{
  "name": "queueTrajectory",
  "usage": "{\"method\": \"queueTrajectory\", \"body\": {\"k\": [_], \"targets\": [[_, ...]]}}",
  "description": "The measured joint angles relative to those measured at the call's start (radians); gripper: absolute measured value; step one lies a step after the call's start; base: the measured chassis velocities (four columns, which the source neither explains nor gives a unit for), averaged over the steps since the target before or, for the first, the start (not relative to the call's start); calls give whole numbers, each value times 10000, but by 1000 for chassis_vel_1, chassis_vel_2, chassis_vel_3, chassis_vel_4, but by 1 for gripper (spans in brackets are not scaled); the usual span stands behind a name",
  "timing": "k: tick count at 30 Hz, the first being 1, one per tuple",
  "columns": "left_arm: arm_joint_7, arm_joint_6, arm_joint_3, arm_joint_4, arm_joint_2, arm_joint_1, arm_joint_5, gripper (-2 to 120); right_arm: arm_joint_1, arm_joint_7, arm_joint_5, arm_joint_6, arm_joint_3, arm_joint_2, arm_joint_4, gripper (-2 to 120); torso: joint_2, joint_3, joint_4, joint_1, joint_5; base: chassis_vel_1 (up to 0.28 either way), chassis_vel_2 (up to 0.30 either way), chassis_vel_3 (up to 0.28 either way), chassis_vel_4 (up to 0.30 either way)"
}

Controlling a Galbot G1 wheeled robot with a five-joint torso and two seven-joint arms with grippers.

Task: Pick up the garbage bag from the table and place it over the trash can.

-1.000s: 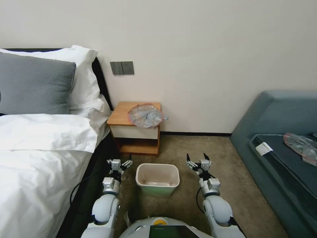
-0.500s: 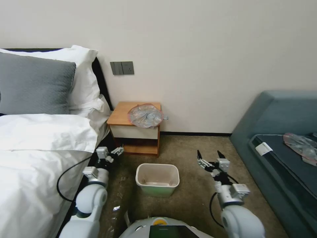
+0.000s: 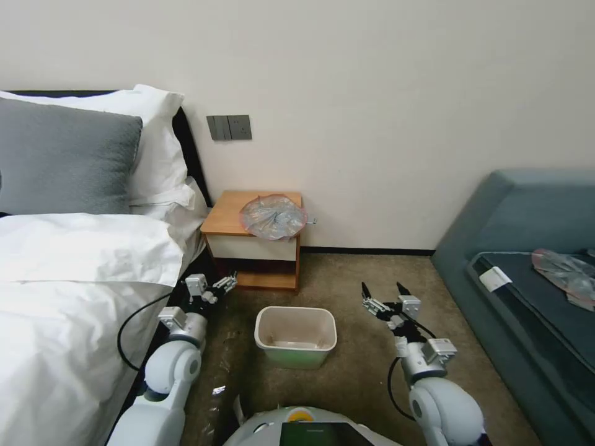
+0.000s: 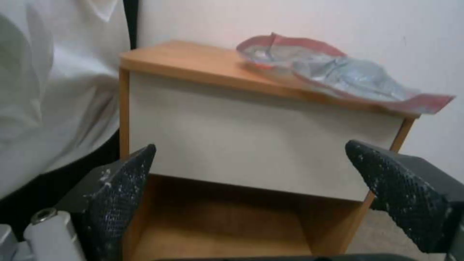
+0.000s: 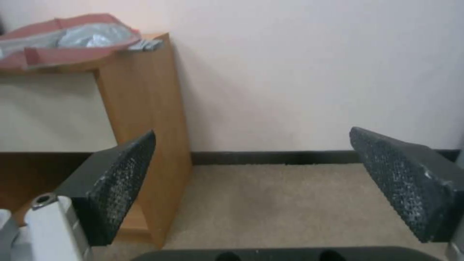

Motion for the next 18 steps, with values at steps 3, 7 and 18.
{"method": "queueTrajectory", "body": {"k": [3,7,18], "targets": [[-52,-32,75,155,-38,-45,95,100,485,1,182,40,-113,-319,-352,100,0,0,-1,0,-2,0,0,0,0],[-86,-189,17,173,-72,-13,360,100,1649,14,864,164,-427,-1162,-935,100,-1,0,1,0,-2,0,0,0,0],[-110,-604,-85,248,-313,50,1053,100,5003,-325,-778,1738,-2220,-3025,-3450,100,-1,1,2,0,0,0,0,0,0]]}}
